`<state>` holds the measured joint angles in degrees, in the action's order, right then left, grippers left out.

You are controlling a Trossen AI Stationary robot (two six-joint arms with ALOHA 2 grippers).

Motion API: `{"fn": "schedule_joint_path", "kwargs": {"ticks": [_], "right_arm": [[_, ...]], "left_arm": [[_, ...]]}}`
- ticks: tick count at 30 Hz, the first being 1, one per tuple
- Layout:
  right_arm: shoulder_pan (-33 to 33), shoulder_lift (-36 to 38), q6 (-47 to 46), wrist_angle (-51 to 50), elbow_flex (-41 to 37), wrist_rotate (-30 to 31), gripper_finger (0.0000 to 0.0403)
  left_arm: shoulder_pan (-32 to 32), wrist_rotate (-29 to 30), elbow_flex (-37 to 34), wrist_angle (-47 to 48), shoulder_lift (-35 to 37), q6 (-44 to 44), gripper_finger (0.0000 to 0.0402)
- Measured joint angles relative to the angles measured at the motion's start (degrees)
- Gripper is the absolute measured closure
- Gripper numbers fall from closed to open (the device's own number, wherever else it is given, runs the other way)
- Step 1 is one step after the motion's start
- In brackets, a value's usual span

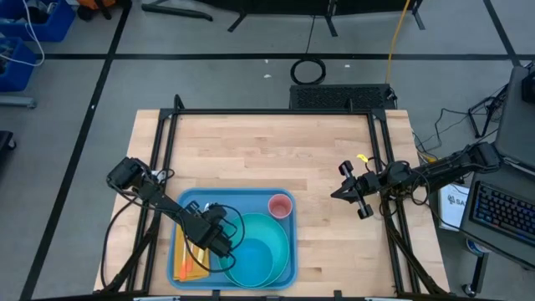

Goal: Set up tray
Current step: Put the light yellow table knife to the right of the orange spoon on the yellow table napkin, then adjust the blue bowl on the green plate in the blue tray

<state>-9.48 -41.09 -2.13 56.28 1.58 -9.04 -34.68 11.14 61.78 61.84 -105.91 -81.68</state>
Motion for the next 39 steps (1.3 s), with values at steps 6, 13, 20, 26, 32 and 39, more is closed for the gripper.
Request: {"fn": "schedule_joint_path", "kwargs": {"ticks": [6, 13, 20, 26, 32, 39], "right_arm": [[0.0, 0.0, 0.0, 0.0, 0.0, 0.0, 0.0403], [0.0, 0.0, 0.0, 0.0, 0.0, 0.0, 0.0403], [0.0, 0.0, 0.0, 0.0, 0.0, 0.0, 0.0403], [0.0, 0.0, 0.0, 0.0, 0.0, 0.0, 0.0403], [0.0, 0.0, 0.0, 0.0, 0.0, 0.0, 0.0403], [0.0, 0.0, 0.0, 0.0, 0.0, 0.0, 0.0403]], "left_arm": [[0.0, -0.8, 0.0, 0.4, 0.1, -1.8, 0.0401], [0.0, -1.2, 0.0, 0.6, 0.1, -2.3, 0.0401], [-0.1, -1.1, 0.1, 0.6, 0.1, -2.4, 0.0401], [-0.3, -0.7, 0.1, -0.1, 0.1, -2.4, 0.0384], [-0.3, -0.7, 0.1, -0.2, 0.1, -2.5, 0.0385], [-0.8, 1.2, 1.1, 0.9, 0.1, -2.9, 0.0397]]}}
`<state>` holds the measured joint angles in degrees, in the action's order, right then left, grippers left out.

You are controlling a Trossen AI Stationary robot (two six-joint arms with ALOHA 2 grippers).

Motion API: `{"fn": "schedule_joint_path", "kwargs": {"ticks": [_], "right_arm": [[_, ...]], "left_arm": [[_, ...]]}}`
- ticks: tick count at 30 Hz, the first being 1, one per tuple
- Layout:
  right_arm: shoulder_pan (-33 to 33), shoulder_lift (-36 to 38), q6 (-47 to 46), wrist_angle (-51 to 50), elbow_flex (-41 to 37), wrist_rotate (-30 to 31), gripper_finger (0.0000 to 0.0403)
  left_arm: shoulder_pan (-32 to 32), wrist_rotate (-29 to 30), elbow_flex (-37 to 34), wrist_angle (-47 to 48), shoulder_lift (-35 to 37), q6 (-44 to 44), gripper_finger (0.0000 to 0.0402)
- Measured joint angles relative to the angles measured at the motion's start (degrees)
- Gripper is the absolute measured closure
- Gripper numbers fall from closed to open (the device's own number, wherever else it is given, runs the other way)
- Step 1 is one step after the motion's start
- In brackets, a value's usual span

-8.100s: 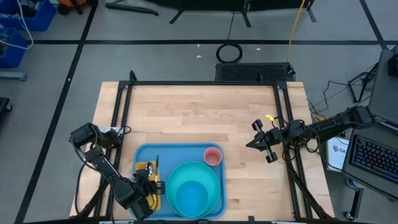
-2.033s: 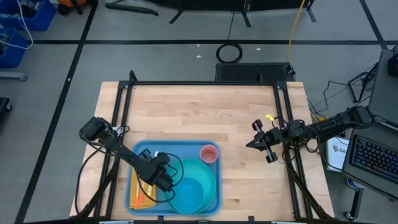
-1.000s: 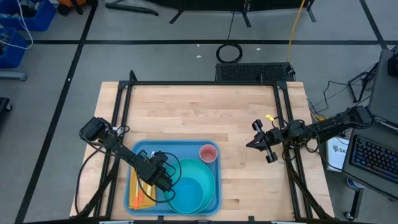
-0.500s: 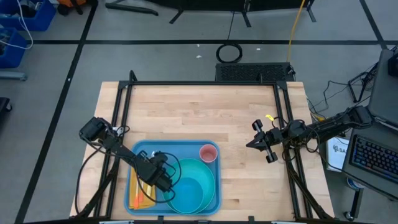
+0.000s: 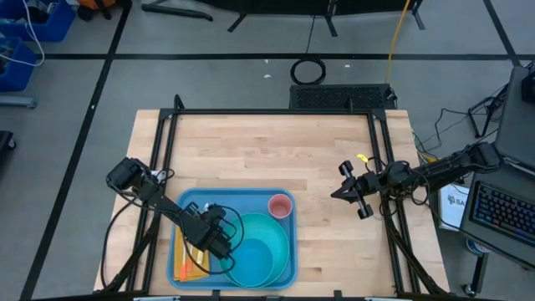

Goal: Set up tray
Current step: Adjust the blue bowl on the green plate in the blue tray

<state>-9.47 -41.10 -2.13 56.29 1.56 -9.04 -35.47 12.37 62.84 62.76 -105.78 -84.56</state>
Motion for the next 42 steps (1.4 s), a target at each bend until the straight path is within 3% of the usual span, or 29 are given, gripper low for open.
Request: {"fn": "schedule_joint_path", "kwargs": {"ticks": [19, 26, 31, 36, 42], "right_arm": [[0.0, 0.0, 0.0, 0.0, 0.0, 0.0, 0.0403], [0.0, 0.0, 0.0, 0.0, 0.0, 0.0, 0.0403], [0.0, 0.0, 0.0, 0.0, 0.0, 0.0, 0.0403], [0.0, 0.0, 0.0, 0.0, 0.0, 0.0, 0.0403], [0.0, 0.0, 0.0, 0.0, 0.0, 0.0, 0.0403]], "left_arm": [[-8.1, 7.4, 12.2, 4.6, 0.1, -4.5, 0.0389], [-8.5, 6.3, 22.5, 7.1, 0.1, -8.7, 0.0393], [-9.5, 8.6, 30.4, 4.7, 0.1, -6.5, 0.0398], [-10.0, 9.8, 32.9, -2.7, 0.1, 0.8, 0.0398], [-7.9, 0.7, 28.8, -13.4, 0.1, 7.8, 0.0399]]}}
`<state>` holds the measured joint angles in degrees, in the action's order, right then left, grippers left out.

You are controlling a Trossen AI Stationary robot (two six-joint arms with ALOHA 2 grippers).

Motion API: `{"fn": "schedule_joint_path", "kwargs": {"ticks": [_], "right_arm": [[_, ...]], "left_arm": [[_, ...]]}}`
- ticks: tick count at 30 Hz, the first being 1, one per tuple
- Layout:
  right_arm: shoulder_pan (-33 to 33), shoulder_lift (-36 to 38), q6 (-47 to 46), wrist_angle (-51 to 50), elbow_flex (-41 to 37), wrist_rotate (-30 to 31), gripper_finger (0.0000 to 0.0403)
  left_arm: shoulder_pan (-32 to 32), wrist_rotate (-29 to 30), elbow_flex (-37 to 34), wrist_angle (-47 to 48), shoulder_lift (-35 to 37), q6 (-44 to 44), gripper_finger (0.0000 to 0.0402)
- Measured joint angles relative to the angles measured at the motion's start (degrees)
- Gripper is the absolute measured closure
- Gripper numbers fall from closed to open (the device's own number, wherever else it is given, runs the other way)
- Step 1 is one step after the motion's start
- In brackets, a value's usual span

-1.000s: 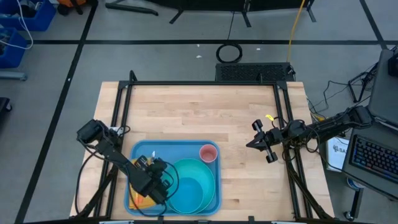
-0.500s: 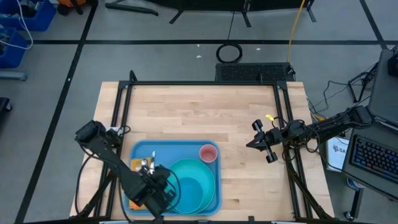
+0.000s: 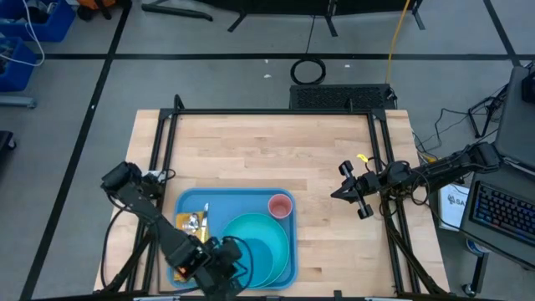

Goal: Set up tray
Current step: Adjust the blue bowl on the green plate in the blue tray

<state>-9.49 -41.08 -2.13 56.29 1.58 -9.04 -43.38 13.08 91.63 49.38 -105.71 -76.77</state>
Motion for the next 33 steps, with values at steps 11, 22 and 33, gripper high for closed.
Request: {"fn": "schedule_joint_path", "kwargs": {"ticks": [11, 22, 33], "right_arm": [[0.0, 0.0, 0.0, 0.0, 0.0, 0.0, 0.0403], [0.0, 0.0, 0.0, 0.0, 0.0, 0.0, 0.0403], [0.0, 0.0, 0.0, 0.0, 0.0, 0.0, 0.0403]], "left_arm": [[6.6, -8.7, -9.2, -10.0, 0.0, 10.3, 0.0400], [9.2, -9.1, -12.6, -11.8, 0.0, 10.3, 0.0401], [10.9, -9.0, -15.2, -12.0, 0.0, 8.7, 0.0401]]}}
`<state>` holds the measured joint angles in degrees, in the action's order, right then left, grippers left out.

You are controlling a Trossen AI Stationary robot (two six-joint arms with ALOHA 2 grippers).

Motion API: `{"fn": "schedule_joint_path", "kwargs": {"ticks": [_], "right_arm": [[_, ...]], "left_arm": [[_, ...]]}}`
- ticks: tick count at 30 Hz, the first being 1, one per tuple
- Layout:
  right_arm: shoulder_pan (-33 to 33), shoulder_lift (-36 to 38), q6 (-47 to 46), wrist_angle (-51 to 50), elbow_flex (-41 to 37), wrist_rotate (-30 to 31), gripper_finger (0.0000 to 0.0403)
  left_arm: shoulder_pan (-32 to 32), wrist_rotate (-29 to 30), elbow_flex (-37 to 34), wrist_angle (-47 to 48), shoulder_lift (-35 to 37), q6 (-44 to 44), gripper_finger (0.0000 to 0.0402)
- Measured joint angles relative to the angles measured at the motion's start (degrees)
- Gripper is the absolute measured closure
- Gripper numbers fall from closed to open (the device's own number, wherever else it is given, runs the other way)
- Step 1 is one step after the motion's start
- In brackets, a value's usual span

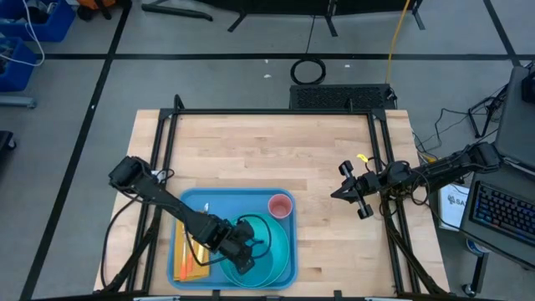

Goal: Set up tray
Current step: Adjust the blue bowl on the green plate in the blue tray

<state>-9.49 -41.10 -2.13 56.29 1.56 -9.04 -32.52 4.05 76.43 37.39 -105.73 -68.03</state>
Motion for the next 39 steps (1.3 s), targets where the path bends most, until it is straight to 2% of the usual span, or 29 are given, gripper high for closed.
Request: {"fn": "schedule_joint_path", "kwargs": {"ticks": [33, 39], "right_arm": [[0.0, 0.0, 0.0, 0.0, 0.0, 0.0, 0.0403], [0.0, 0.0, 0.0, 0.0, 0.0, 0.0, 0.0403]], "left_arm": [[1.5, 4.9, -0.9, 4.6, 0.0, -2.3, 0.0400], [1.2, 4.4, -0.9, 3.9, 0.0, -2.6, 0.0401]]}}
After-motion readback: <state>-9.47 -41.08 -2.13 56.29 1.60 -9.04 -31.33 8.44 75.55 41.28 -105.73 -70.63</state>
